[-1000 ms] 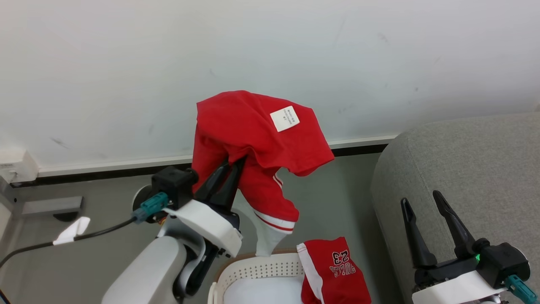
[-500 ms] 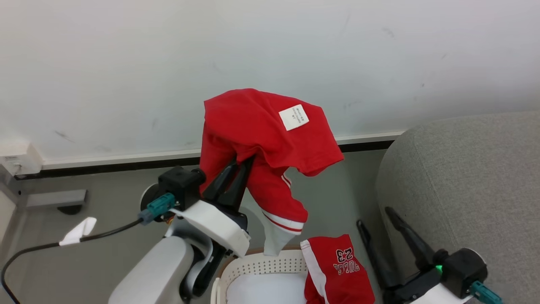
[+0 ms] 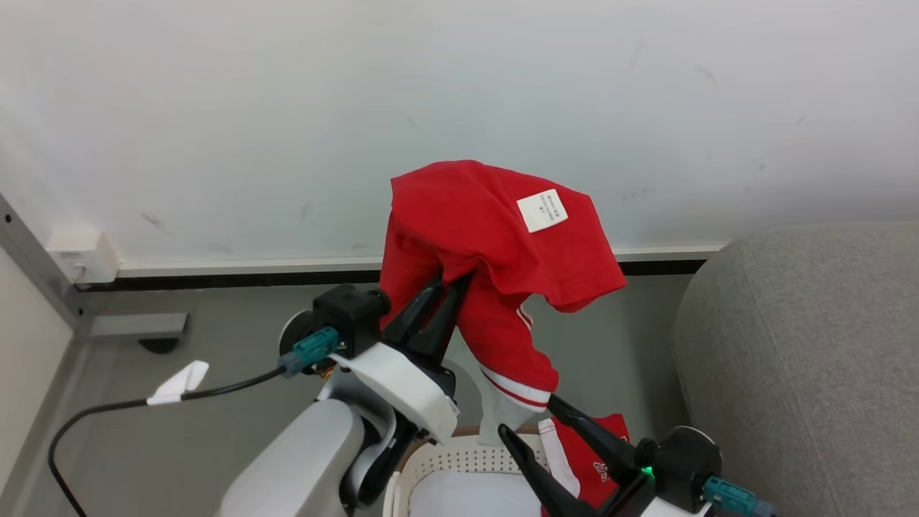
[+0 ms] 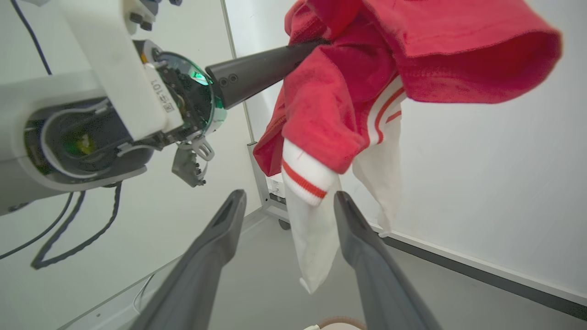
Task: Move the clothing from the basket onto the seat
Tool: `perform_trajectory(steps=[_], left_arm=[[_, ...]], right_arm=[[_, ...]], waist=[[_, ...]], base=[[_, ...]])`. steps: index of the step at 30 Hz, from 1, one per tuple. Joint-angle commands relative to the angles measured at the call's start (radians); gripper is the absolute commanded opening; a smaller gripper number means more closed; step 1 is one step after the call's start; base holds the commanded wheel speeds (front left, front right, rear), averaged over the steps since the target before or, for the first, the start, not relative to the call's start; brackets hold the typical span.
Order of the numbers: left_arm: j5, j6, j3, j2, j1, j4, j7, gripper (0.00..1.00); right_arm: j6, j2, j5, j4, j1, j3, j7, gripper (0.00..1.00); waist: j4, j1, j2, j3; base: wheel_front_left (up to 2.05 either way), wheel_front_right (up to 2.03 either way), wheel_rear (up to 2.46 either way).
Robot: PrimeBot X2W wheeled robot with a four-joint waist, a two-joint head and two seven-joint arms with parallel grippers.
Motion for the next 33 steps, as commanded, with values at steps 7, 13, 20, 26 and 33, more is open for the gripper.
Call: perform_trajectory(steps=[7,13,20,26,33], left_arm=[[0.016,-0.011,-0.026,-0.02,-0.011,0.006,-0.008,0.0],[0.01,-0.015,-0.043,-0.035,0.001,-0.001,-0.011,0.0],[-0.001,-0.016,-0.057,-0.042,0.009,-0.01,-0.008,0.0],[-0.004,-0.013,-0.063,-0.043,0.011,-0.014,-0.008,0.0],[-0.01,-0.007,-0.064,-0.038,0.013,-0.021,-0.008,0.0]], right_arm=[[-0.002,0.04,0.028,0.121,-0.076,0.03,0.0,1.0],[-0.002,0.072,0.033,0.195,-0.115,0.007,0.0,1.0],[-0.002,0.098,0.011,0.247,-0.14,-0.026,0.0,0.94],[-0.002,0.106,0.022,0.268,-0.151,-0.045,0.0,0.0],[-0.002,0.103,0.022,0.26,-0.16,-0.056,0.0,0.0]], waist=[[0.053,0.0,-0.0001,-0.011],[0.081,0.0,-0.0001,-0.018],[0.098,0.0,-0.0001,-0.023],[0.103,0.0,-0.0001,-0.02],[0.102,0.0,-0.0001,-0.012]], base=[[0.0,0.0,0.0],[0.0,0.0,0.0],[0.0,0.0,0.0],[0.0,0.0,0.0],[0.0,0.0,0.0]])
